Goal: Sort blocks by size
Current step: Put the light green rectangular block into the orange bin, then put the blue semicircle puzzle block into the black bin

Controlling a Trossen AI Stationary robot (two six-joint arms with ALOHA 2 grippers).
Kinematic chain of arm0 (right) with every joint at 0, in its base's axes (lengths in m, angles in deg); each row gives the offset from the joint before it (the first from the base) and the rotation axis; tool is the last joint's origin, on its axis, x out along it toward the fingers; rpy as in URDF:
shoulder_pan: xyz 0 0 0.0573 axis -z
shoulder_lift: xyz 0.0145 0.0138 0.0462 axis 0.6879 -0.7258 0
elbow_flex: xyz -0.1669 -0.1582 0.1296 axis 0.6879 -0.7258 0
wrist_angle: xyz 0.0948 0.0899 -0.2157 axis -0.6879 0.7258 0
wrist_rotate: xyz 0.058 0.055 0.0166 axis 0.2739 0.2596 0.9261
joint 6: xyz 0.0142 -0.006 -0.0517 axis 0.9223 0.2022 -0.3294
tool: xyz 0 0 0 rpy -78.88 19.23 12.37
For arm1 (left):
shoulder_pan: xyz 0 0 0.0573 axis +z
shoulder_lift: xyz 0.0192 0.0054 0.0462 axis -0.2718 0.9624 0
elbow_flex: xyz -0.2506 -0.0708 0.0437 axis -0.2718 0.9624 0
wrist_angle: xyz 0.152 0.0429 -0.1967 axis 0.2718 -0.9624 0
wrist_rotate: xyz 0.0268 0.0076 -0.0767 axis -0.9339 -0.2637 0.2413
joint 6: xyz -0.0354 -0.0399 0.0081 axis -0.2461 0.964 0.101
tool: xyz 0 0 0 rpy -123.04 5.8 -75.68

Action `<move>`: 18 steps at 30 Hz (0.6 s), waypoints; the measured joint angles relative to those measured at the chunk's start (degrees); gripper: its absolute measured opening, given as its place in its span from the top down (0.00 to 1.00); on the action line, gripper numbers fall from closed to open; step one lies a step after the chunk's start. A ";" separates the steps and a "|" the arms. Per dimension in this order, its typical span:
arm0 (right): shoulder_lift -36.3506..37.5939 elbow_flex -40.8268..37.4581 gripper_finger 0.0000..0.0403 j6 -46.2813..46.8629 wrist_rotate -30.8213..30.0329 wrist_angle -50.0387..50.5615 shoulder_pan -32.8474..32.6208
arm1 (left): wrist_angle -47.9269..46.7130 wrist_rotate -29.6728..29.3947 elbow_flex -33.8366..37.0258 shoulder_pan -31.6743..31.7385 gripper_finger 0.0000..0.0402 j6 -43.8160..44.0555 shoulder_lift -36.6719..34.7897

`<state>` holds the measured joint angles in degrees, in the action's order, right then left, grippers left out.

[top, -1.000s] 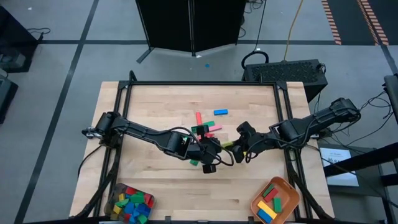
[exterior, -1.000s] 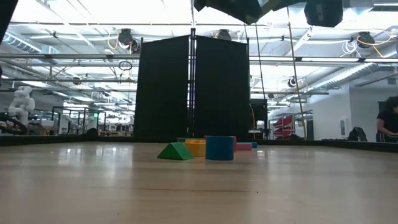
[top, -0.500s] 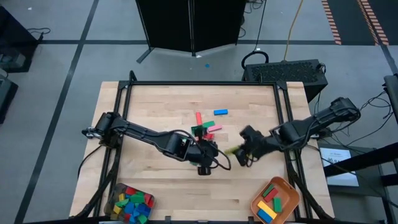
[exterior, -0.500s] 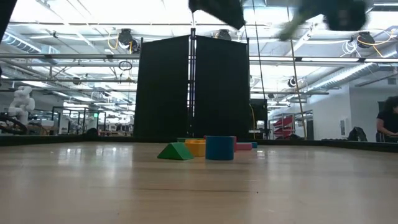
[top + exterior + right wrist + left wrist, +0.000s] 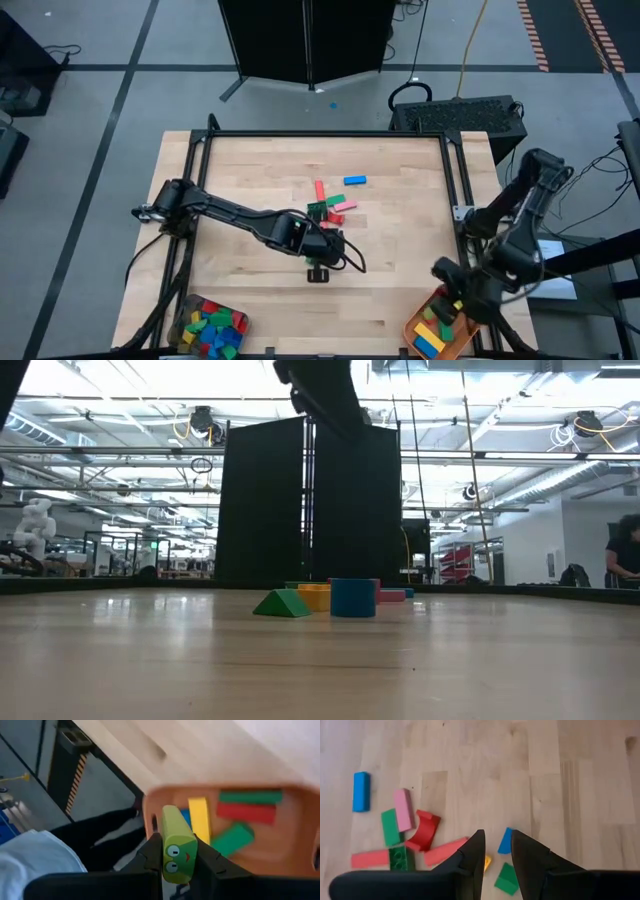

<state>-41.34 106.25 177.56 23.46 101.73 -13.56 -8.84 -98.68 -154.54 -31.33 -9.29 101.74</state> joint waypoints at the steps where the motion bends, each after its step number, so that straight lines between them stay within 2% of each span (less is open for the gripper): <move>1: 0.00 0.00 0.90 1.39 0.16 0.25 -1.25 | 1.19 0.90 0.53 0.25 0.76 -0.07 0.00; 8: -0.24 0.00 0.87 3.67 1.83 0.03 -7.14 | 8.14 8.62 4.30 0.89 0.76 -5.66 0.57; 15: -1.47 0.00 0.48 3.13 4.97 2.99 -7.58 | 8.40 15.31 5.01 0.92 0.76 -13.70 2.98; 18: -2.29 0.00 0.36 1.85 7.10 3.91 -7.59 | 8.41 17.60 5.01 1.00 0.76 -17.88 4.02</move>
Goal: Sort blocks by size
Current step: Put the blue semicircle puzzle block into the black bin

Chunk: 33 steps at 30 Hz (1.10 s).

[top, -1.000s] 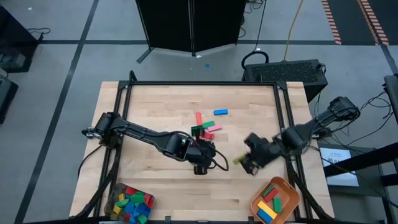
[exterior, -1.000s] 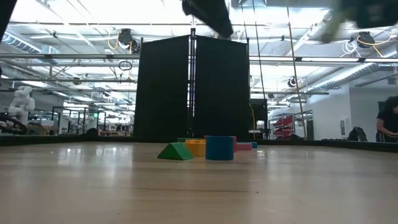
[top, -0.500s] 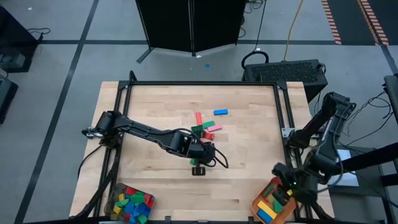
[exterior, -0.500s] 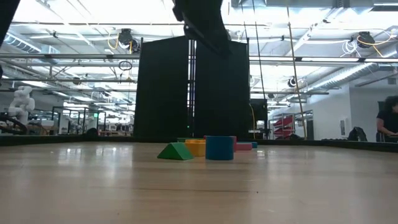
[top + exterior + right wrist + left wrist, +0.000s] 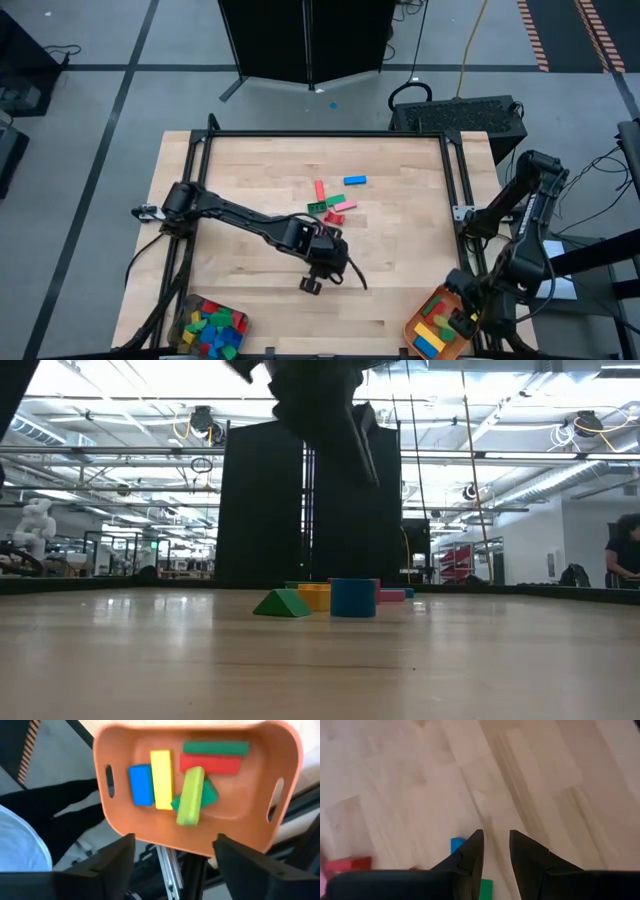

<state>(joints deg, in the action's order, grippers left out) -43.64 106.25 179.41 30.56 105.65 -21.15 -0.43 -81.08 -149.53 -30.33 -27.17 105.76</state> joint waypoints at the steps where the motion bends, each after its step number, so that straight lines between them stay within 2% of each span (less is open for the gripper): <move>1: -0.24 0.00 0.33 -0.17 0.39 0.03 -0.02 | -0.52 0.04 0.00 -0.02 0.76 -1.33 0.16; 7: -1.38 0.00 0.24 -1.53 0.48 -0.04 0.00 | -1.28 0.39 0.00 2.31 0.72 -5.92 1.59; 15: -1.71 0.00 0.24 -2.85 0.25 -0.32 0.00 | -0.32 0.62 -0.02 5.78 0.49 -5.45 3.10; 18: -1.71 0.00 0.24 -2.95 0.16 -0.14 0.00 | -0.14 0.88 -0.02 5.70 0.44 -4.82 4.30; 24: -1.71 0.00 0.24 -3.41 -1.77 -0.07 0.00 | -0.45 0.83 -0.02 4.67 0.43 -4.18 7.76; 28: -1.71 0.00 0.24 -3.43 -3.06 -0.06 0.00 | -0.80 -2.45 0.00 4.75 0.43 -1.98 10.61; 30: -1.71 0.01 0.24 -3.43 -3.08 -0.06 0.00 | -0.88 -2.08 -0.12 5.39 0.43 -0.88 11.38; 33: -1.71 0.00 0.24 -3.15 -3.08 0.09 0.00 | -1.25 -1.17 -0.35 6.12 0.47 0.35 12.29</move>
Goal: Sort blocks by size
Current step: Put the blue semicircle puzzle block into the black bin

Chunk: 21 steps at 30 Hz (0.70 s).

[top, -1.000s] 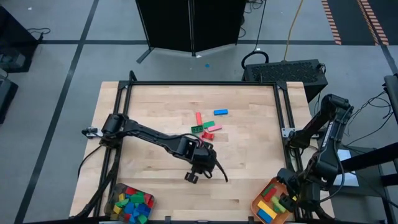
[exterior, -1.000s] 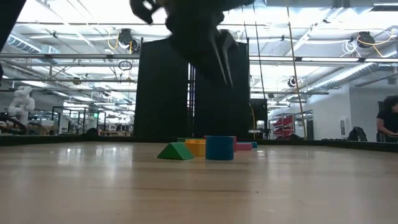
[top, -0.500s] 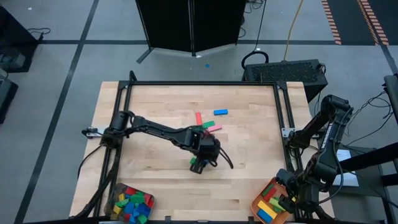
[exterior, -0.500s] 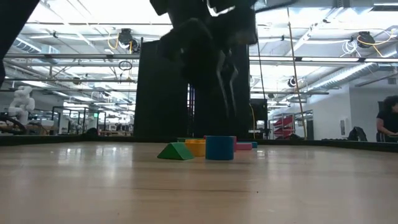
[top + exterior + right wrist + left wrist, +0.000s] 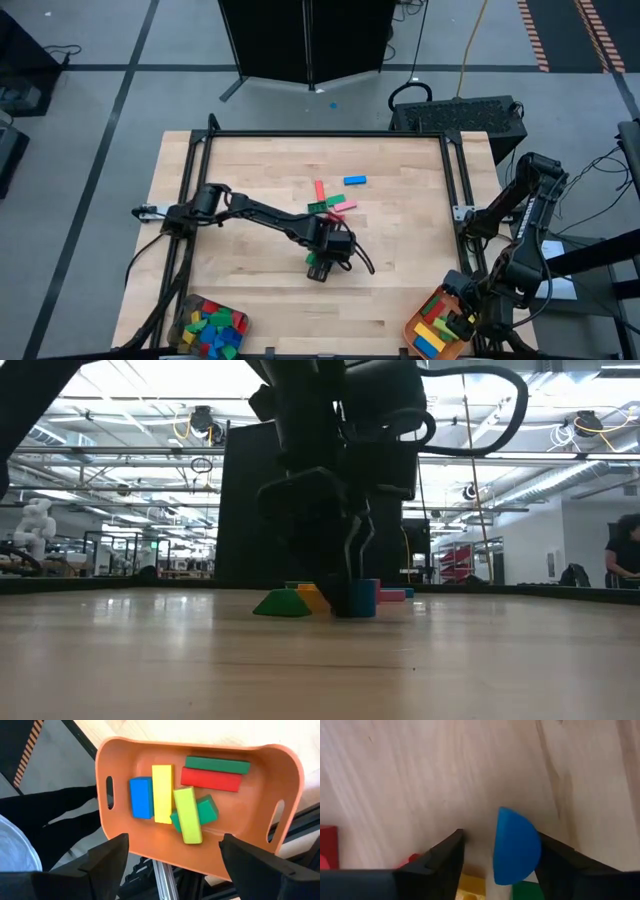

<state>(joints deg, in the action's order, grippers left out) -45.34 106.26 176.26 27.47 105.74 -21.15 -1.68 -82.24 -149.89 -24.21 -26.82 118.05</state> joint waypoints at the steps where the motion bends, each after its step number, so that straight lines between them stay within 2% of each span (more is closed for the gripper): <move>1: 0.00 0.01 0.24 0.19 0.01 0.25 0.00 | -0.06 0.64 -0.02 0.23 0.50 0.06 0.04; 7: 0.00 0.02 0.24 0.62 -0.02 1.82 0.00 | -0.46 2.35 0.09 0.66 0.80 0.64 -0.22; 8: 0.02 0.02 0.24 0.60 -0.04 2.17 0.00 | -0.54 2.34 0.10 0.70 0.83 1.52 -0.40; 14: 0.01 0.02 0.25 0.62 -0.08 4.90 0.00 | -5.17 0.78 0.10 -0.49 0.83 8.10 -5.44; 21: 0.02 0.02 0.25 -0.15 -2.24 6.06 0.00 | -24.34 1.83 0.12 -8.97 0.83 16.10 -16.66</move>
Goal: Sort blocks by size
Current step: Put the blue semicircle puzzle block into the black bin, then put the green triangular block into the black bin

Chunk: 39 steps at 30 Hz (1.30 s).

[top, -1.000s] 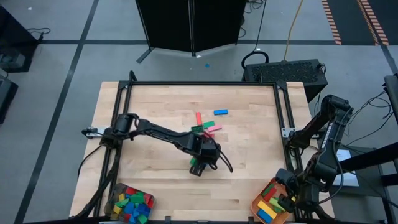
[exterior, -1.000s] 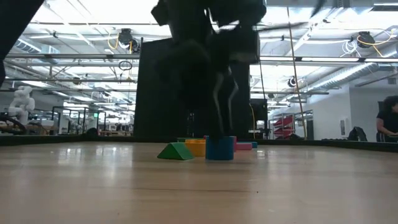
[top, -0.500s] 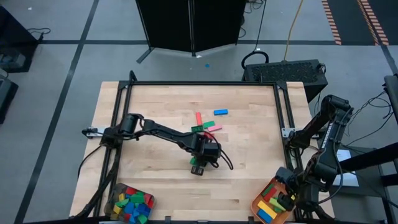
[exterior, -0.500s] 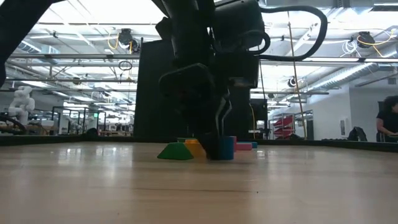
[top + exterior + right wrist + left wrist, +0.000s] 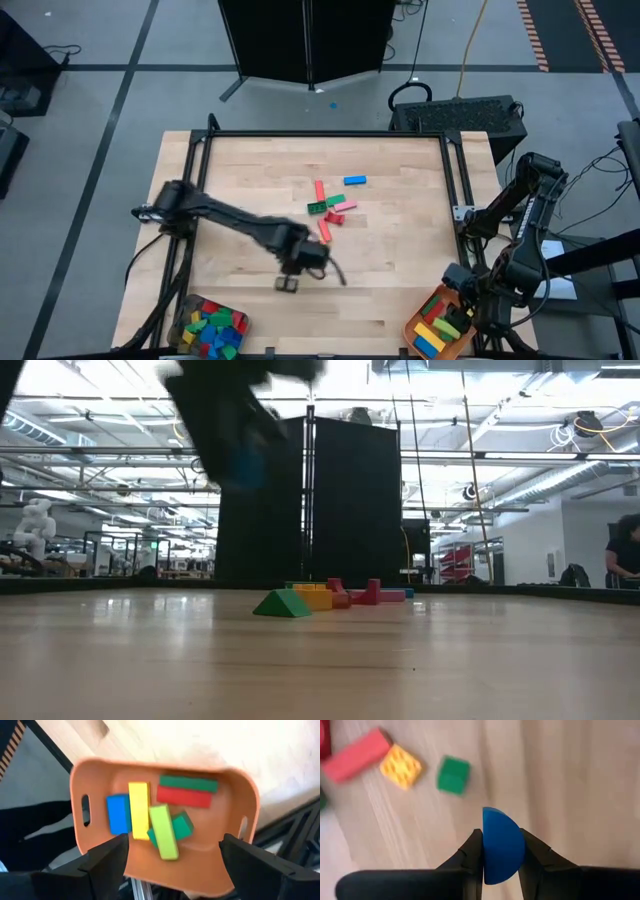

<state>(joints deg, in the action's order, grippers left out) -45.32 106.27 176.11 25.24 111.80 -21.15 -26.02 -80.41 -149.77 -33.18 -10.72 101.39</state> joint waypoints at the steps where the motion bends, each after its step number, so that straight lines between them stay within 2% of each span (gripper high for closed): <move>1: 0.00 0.00 0.25 -0.05 -0.82 0.03 0.00 | -0.76 -0.13 0.86 -1.89 0.83 2.18 -1.91; 5: 0.02 0.00 0.25 -0.08 -2.53 0.00 0.02 | 1.83 0.00 8.69 -11.68 0.83 16.38 -11.15; 11: 0.02 0.00 0.25 -1.56 -2.53 0.50 0.02 | 1.74 -4.32 23.25 -25.11 0.83 50.44 -24.57; 14: 0.02 0.00 0.25 -2.50 -2.53 1.03 0.44 | 1.74 -4.24 28.37 -31.25 0.83 63.50 -29.25; 16: 0.02 0.00 0.25 -2.78 -2.53 1.15 0.74 | 1.72 -3.63 30.05 -34.70 0.83 68.96 -30.67; 21: 0.02 0.00 0.25 -2.91 -2.55 1.11 1.29 | 2.22 2.74 30.99 -41.64 0.83 74.83 -31.01; 27: 0.02 0.00 0.25 -2.73 -2.55 1.11 1.29 | 4.60 6.71 30.99 -46.52 0.82 78.04 -30.97; 34: 0.02 0.00 0.25 -2.85 -4.33 1.01 1.27 | 6.87 6.84 30.99 -48.19 0.65 77.62 -30.97; 39: 0.02 0.00 0.25 -3.10 -4.98 1.01 1.27 | 10.31 6.67 30.99 -47.48 0.59 74.66 -30.97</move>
<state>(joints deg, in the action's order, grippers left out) -45.30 106.27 173.01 20.26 112.80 -19.89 -15.71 -73.74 -118.78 -80.66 63.95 70.42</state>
